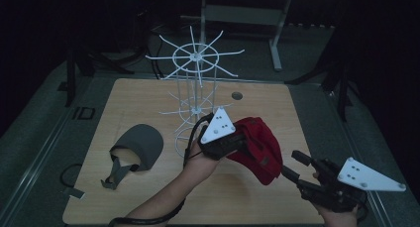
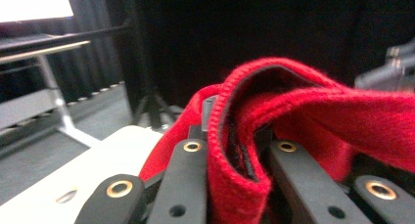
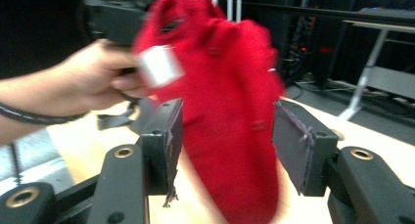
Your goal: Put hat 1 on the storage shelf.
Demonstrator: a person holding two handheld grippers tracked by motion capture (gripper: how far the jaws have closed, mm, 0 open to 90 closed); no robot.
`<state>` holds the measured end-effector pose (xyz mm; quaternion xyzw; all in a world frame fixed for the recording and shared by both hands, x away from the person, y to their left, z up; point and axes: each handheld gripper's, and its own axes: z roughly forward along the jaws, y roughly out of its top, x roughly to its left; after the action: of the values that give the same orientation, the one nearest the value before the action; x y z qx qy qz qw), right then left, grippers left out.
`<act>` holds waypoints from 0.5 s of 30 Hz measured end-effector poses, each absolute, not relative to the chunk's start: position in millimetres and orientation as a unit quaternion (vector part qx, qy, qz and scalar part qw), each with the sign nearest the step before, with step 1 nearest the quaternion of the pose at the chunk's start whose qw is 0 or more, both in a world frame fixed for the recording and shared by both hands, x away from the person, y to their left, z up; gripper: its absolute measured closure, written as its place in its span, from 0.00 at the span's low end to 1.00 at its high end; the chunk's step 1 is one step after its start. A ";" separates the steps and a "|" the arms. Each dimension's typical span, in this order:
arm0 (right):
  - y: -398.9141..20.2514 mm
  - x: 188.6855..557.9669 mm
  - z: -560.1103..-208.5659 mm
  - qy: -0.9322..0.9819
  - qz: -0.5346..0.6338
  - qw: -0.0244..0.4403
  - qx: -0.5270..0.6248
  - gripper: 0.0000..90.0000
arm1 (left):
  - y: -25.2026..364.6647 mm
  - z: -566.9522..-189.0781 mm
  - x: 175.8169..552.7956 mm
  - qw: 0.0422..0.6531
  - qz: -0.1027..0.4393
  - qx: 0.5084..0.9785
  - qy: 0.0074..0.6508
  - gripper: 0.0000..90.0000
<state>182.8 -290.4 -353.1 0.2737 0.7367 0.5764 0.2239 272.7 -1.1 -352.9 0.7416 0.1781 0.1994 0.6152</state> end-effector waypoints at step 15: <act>-253.8 215.0 -342.8 0.787 0.550 0.181 0.213 0.54 | 14.6 -363.5 275.0 0.634 0.082 0.767 0.054 0.94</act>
<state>215.0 -253.8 -342.8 0.2133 0.7870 0.5498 0.1814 275.0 14.6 -363.5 0.7674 0.0544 0.0818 0.6336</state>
